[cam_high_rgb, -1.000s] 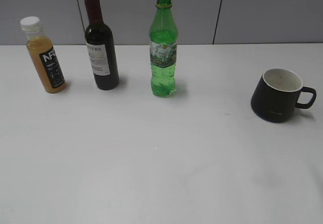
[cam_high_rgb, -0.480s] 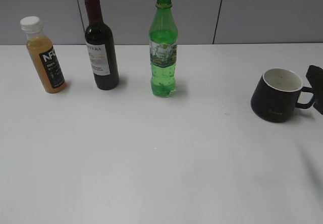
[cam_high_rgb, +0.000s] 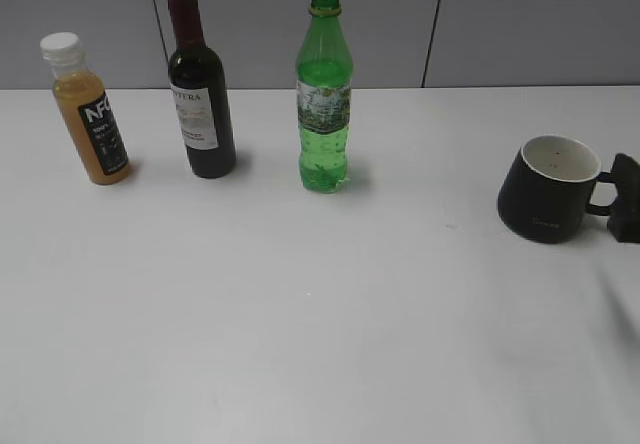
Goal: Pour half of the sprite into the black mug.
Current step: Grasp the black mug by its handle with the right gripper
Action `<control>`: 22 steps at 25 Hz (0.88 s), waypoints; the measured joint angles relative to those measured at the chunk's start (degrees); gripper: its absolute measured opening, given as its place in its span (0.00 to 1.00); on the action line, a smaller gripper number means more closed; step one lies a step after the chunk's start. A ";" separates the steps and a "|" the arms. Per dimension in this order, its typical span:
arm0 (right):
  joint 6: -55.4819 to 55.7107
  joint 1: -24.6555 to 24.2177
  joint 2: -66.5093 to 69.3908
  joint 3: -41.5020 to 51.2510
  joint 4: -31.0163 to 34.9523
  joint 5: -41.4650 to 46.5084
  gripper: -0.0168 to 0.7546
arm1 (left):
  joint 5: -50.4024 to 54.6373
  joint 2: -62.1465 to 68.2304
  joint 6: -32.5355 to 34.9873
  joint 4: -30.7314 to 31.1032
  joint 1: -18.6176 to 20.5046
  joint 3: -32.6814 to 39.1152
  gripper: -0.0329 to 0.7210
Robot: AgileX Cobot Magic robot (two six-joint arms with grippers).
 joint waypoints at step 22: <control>4.38 -4.25 15.75 0.10 2.01 -3.66 0.79 | 0.00 0.00 0.00 0.00 0.00 0.00 0.36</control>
